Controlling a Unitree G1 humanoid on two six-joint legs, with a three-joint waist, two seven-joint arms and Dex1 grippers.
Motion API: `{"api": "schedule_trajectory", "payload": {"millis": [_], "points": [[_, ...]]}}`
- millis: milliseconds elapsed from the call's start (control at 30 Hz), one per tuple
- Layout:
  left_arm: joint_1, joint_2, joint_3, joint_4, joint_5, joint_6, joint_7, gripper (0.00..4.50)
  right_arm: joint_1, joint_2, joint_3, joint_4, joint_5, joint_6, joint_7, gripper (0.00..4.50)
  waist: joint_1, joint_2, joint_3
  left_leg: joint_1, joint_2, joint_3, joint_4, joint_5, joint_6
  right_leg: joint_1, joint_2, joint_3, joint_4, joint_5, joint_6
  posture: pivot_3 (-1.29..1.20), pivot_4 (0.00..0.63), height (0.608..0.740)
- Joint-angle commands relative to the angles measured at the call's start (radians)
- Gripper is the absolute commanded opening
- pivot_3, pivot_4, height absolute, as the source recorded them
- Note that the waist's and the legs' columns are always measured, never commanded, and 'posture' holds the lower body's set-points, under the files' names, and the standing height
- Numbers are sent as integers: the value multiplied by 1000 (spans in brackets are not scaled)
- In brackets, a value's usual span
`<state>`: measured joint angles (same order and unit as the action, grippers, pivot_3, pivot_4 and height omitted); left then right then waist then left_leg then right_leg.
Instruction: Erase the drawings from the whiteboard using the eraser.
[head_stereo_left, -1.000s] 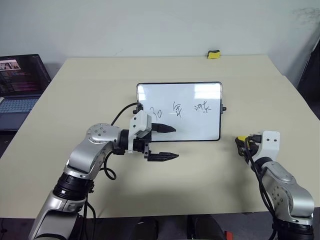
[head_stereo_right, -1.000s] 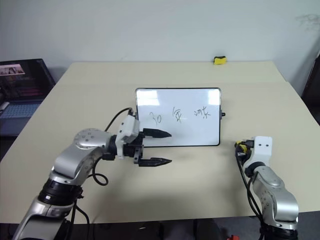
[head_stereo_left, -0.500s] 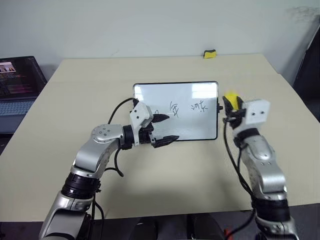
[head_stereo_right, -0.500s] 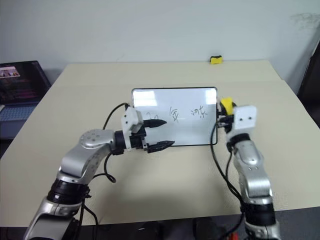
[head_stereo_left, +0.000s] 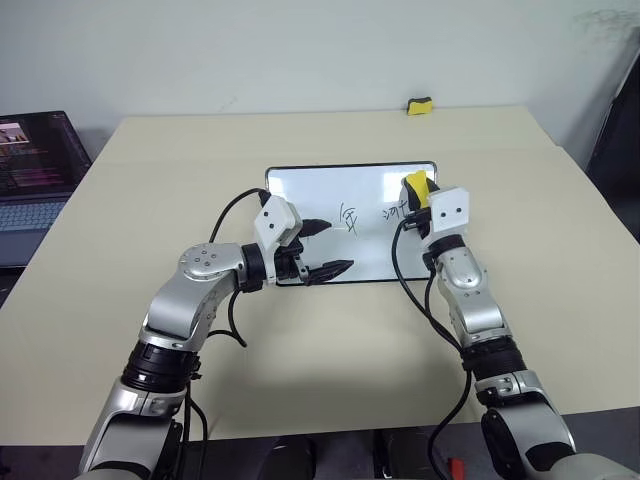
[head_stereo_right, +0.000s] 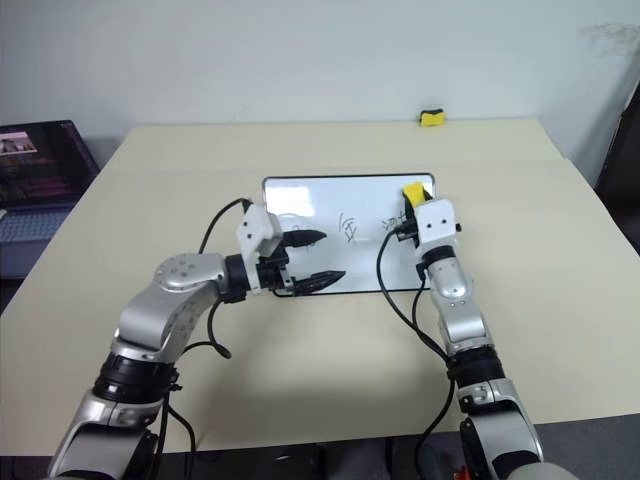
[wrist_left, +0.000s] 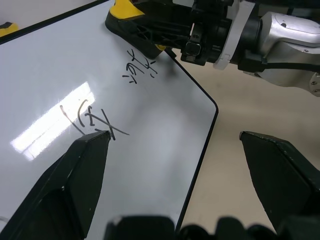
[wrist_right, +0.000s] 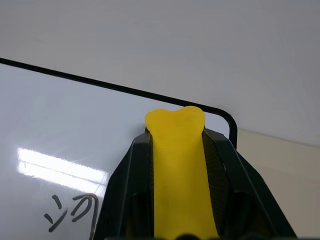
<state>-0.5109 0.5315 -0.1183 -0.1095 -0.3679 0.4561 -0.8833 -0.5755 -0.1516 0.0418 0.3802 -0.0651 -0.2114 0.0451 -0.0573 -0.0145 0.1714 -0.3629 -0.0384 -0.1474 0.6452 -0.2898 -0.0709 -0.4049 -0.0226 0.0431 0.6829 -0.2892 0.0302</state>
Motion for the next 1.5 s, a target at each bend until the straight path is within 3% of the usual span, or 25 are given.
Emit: {"api": "schedule_trajectory", "payload": {"millis": [33,333,500,667,867,1167,1400,1500], "points": [[8,29,38,-33,9,5,15,4500,27,-9,32,58,-29,-8,41,1011,-1,0,-1,0,0,0,0,0,0,0,0,0,0,0,0,0,150,740],[25,54,52,-9,36,18,52,4500,101,-18,142,78,-77,12,195,1003,-18,-5,-6,8,2,4,1,-1,4,4,1,3,3,2,-1,0,150,740],[24,51,72,18,42,24,74,4500,118,-30,178,81,-85,3,249,1003,-24,-5,-6,24,0,5,-1,-2,5,22,5,3,-1,1,0,0,150,740],[20,56,92,46,37,28,77,4500,107,-36,138,15,-82,-91,196,997,-23,-4,-6,32,1,5,-1,-2,5,29,5,3,-2,0,3,0,150,740],[16,50,122,74,26,41,84,4500,50,-30,54,-42,-64,-115,89,997,-21,-4,-5,22,4,3,0,-2,4,20,4,3,-2,3,-1,0,150,740],[33,42,124,47,15,51,83,4500,79,-29,75,-1,-74,88,136,996,-20,-5,-6,12,4,2,-2,-2,1,11,2,3,-4,2,-1,0,150,740],[35,38,128,37,13,57,83,4500,167,-35,135,-28,-73,287,268,996,-22,-7,-7,22,4,3,-1,-3,5,20,3,2,-3,2,-1,0,150,740],[33,35,128,35,13,59,83,4500,188,-34,140,-71,-60,347,300,996,-23,-7,-8,35,6,5,-1,-3,5,34,4,3,-3,0,3,0,150,740]]}}
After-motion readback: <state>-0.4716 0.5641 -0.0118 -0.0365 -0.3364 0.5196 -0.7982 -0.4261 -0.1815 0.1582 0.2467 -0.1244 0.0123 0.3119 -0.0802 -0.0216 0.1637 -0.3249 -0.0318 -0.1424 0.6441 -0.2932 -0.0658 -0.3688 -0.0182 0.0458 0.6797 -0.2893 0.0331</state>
